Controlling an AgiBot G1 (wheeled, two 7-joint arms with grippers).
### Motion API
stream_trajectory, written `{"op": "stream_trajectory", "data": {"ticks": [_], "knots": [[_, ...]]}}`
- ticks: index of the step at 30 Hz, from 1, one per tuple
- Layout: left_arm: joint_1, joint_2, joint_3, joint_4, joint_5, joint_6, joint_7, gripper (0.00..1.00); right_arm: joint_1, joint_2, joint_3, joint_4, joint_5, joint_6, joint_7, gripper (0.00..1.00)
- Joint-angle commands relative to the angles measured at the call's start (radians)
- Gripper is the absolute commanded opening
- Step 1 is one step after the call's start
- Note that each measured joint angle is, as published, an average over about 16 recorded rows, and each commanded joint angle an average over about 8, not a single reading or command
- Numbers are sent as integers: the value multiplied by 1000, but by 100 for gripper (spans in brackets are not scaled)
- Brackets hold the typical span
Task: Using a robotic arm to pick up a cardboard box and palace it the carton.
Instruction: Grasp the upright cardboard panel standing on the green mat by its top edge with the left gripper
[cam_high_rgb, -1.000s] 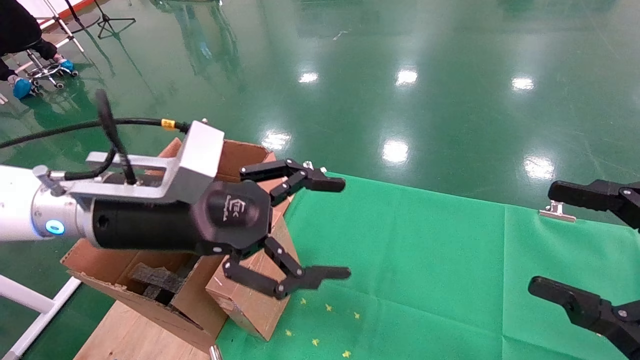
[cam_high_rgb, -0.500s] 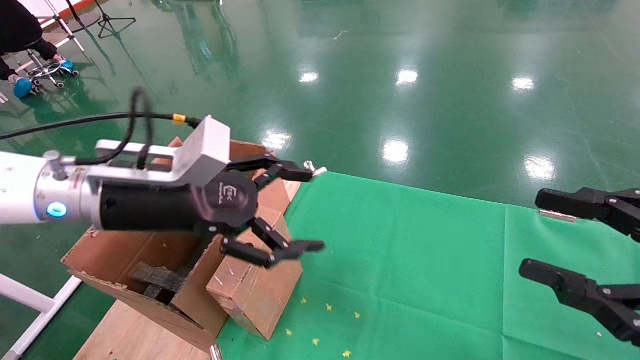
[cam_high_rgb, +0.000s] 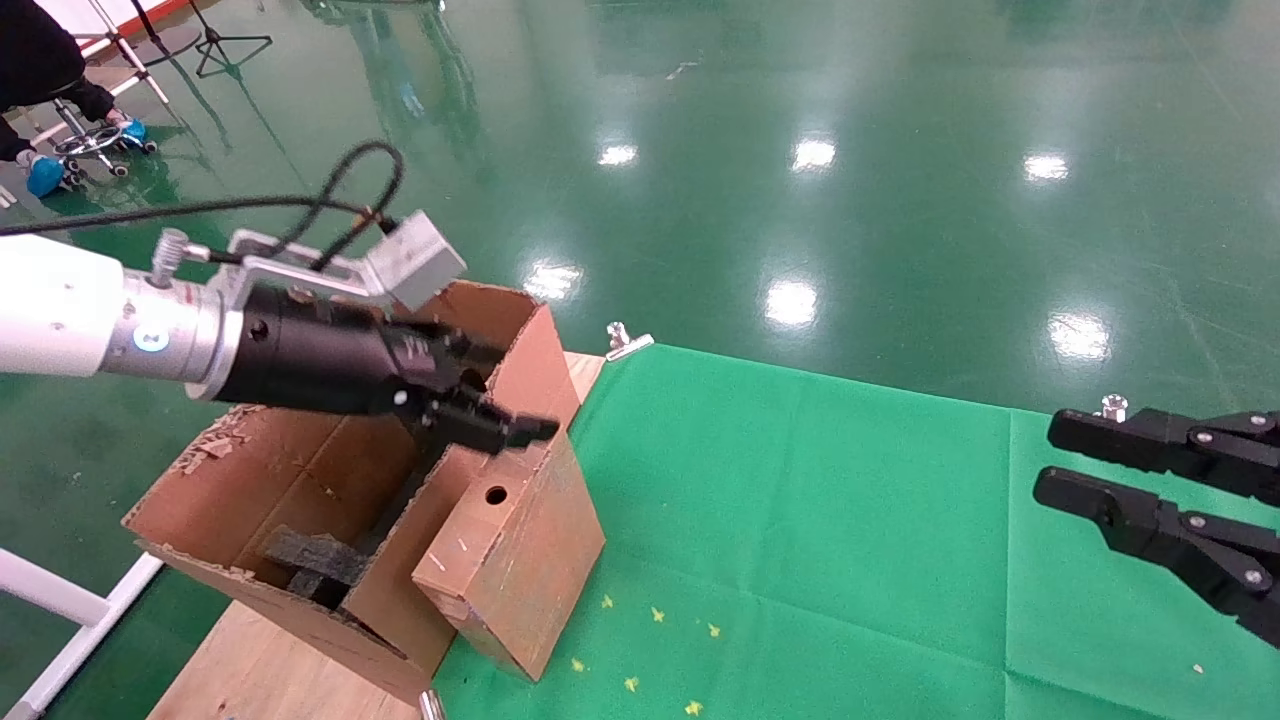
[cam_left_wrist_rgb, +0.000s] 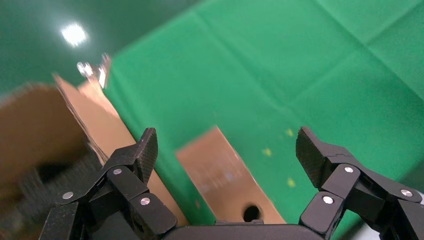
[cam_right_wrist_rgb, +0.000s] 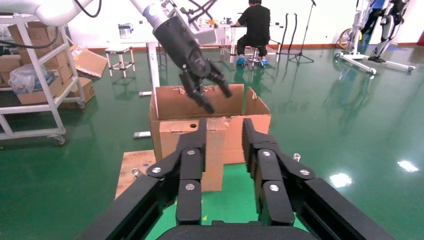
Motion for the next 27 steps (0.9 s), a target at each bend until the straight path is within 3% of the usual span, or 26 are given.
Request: {"op": "stream_trajectory", "data": {"ticks": [1,11,27], "knots": [[-31,9,19,-2,39,38,-88,100,0,0,0,0,0,0,0,0],[-112,13,165,-3,-12,108,-169,100,0,0,0,0,0,0,0,0],[-201,17,351,-3,75,85,-232,100,0,0,0,0,0,0,0,0]]}}
